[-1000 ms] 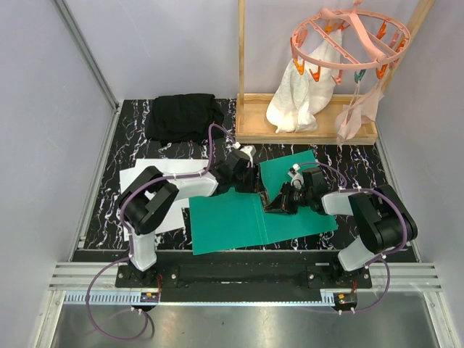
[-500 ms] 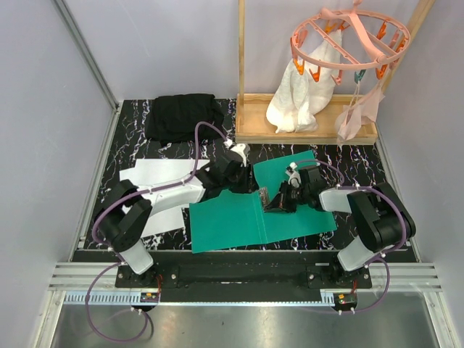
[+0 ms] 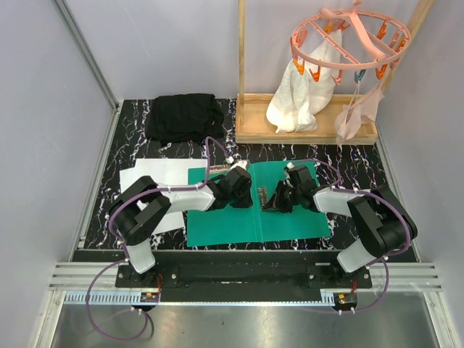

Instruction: Put the files into the folder

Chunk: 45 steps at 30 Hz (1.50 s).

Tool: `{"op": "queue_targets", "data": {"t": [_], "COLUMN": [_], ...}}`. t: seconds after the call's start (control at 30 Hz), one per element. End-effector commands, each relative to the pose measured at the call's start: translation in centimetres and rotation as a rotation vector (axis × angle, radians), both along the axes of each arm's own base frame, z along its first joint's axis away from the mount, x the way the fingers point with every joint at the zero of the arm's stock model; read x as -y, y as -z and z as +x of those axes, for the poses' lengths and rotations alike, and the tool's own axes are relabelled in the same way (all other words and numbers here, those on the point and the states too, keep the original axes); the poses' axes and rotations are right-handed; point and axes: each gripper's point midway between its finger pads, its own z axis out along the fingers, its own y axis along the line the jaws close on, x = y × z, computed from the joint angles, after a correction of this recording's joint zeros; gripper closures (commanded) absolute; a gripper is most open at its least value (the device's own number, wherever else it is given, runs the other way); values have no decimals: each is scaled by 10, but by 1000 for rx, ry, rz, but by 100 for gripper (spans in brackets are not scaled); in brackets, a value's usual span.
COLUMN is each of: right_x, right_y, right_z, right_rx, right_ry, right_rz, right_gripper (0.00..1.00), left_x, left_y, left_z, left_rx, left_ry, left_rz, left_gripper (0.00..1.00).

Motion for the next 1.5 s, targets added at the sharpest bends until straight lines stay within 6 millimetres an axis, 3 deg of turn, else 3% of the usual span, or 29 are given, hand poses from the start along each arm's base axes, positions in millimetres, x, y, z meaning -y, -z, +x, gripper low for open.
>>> {"op": "queue_targets", "data": {"t": [0.0, 0.2, 0.33, 0.53, 0.6, 0.7, 0.8, 0.93, 1.03, 1.17, 1.33, 1.47], "right_x": [52, 64, 60, 20, 6, -2, 1, 10, 17, 17, 15, 21], "right_y": [68, 88, 79, 38, 12, -16, -27, -18, 2, 26, 30, 24], "right_z": [-22, -31, -23, -1, 7, 16, 19, 19, 17, 10, 10, 8], "right_rx": [-133, -157, -114, 5, 59, 108, 130, 127, 79, 34, 37, 40], "right_ry": [177, 251, 247, 158, 129, 112, 110, 117, 109, 113, 96, 89], "right_rz": [-329, -361, -335, -118, -41, 8, -17, -77, -145, -147, -162, -260], "right_gripper": [100, 100, 100, 100, 100, 100, 100, 100, 100, 100, 100, 100], "left_x": [-26, -46, -53, -53, -48, -46, -45, -46, -47, -19, 12, 6], "left_y": [24, 45, 53, 52, 50, 50, 49, 47, 45, 22, -2, 21], "left_z": [5, -5, -10, -12, -12, -14, -16, -16, -15, -12, -6, -8], "left_rx": [-13, -72, -100, -92, -87, -86, -84, -78, -69, -24, 1, -76], "left_ry": [-99, -160, -183, -148, -126, -99, -92, -90, -99, -4, 51, -13], "left_rz": [118, 179, 179, 172, 152, 144, 130, 127, 122, 6, -76, -22], "left_gripper": [87, 90, 91, 94, 94, 94, 94, 93, 94, 93, 92, 94]}}
